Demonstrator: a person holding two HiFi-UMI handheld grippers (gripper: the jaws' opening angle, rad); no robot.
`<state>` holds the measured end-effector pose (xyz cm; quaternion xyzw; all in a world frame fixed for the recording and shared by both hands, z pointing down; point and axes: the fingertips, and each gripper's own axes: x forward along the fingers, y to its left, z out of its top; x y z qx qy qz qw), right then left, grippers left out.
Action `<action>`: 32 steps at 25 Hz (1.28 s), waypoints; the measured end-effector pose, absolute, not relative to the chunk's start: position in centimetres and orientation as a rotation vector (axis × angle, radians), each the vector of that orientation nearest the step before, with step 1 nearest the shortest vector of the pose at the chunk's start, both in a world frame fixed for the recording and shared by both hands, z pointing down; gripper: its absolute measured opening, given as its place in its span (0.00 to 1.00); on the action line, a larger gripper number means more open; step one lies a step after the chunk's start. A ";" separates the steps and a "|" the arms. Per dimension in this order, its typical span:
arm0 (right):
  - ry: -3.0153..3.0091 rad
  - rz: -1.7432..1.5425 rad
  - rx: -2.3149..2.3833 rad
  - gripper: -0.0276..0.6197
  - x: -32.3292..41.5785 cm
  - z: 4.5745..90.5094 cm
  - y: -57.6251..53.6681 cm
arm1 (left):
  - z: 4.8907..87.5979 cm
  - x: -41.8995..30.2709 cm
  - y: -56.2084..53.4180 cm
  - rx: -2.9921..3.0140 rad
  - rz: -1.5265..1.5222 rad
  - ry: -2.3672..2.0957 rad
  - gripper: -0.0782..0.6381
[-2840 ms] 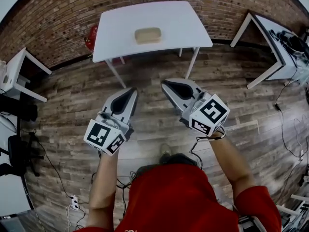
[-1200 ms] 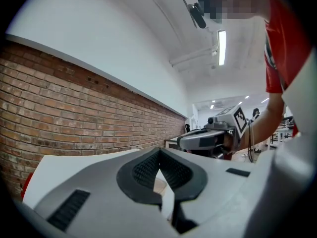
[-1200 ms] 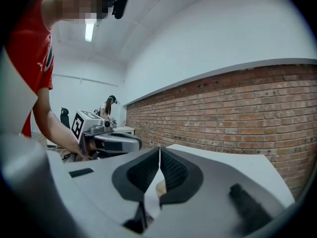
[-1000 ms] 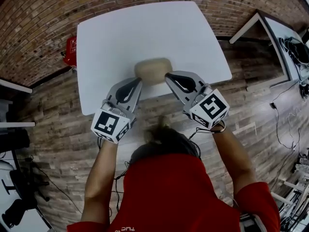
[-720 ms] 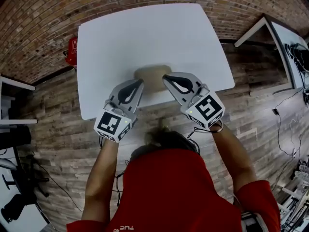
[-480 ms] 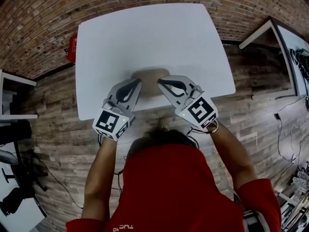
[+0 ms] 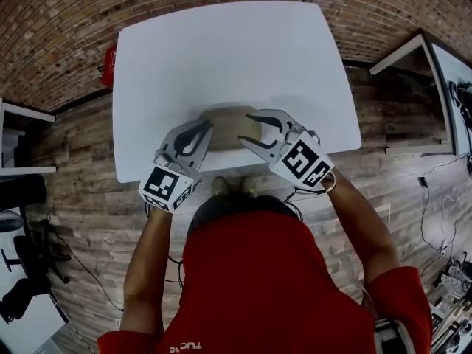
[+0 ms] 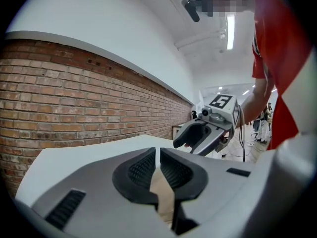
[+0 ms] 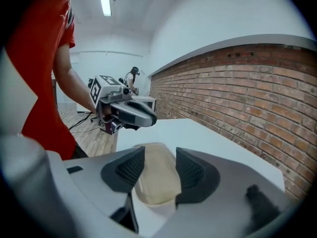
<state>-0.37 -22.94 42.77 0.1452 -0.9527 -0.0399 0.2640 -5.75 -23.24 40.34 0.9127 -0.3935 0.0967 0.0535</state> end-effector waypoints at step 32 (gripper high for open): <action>-2.117 -0.329 -0.069 0.54 0.4 51.2 -21.2 | 50.1 -6.2 -23.3 2.868 0.919 -0.803 0.80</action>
